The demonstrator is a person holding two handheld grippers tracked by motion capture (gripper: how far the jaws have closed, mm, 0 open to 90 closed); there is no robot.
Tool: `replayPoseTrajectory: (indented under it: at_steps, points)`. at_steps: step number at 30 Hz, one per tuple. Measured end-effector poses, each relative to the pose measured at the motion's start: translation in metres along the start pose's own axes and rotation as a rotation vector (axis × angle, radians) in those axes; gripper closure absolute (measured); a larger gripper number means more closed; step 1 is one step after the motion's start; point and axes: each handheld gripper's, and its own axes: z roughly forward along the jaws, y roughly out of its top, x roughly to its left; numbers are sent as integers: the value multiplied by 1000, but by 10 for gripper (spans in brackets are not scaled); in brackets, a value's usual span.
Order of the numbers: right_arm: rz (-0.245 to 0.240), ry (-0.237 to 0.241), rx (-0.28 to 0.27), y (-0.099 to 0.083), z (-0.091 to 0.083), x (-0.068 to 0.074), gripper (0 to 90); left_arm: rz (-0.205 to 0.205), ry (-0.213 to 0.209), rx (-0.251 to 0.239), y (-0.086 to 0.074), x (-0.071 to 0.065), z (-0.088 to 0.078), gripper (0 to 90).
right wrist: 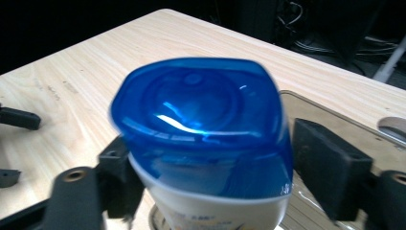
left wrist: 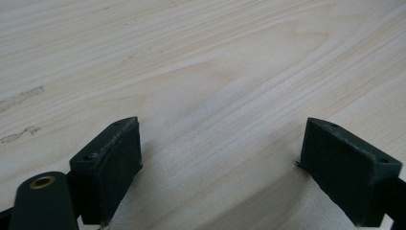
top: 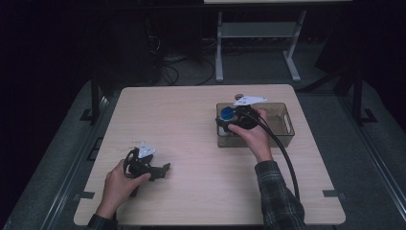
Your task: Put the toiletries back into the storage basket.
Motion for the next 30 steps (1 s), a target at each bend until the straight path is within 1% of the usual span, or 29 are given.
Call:
replayPoseTrajectory:
  at_steps: [5,9,12,14,16,17,21,23,28,30]
  points:
    - [-9,-28,15,0,-2,3,226,0,0,0,0,0,0,128]
    - [-6,-18,18,-2,-8,4,218,-3,-2,0,0,0,0,129]
    - [-15,-13,39,-3,-12,3,207,-3,-2,-1,0,0,0,129]
    - [-21,-19,53,-4,-17,3,208,-6,-1,-3,0,0,0,129]
    - [-26,-7,54,-5,-20,2,206,-5,-2,-2,0,0,0,129]
    - [-20,-2,55,-5,-22,3,205,-4,-2,0,0,0,0,129]
    - [-36,-7,70,-5,-29,4,200,-2,-1,-1,0,0,0,129]
    - [-40,-5,67,-6,-32,4,201,1,-1,2,0,0,0,129]
    - [-41,-28,79,-12,-40,2,212,1,-1,0,0,0,0,129]
    - [-32,-42,99,-15,-43,1,220,1,-1,0,0,0,0,129]
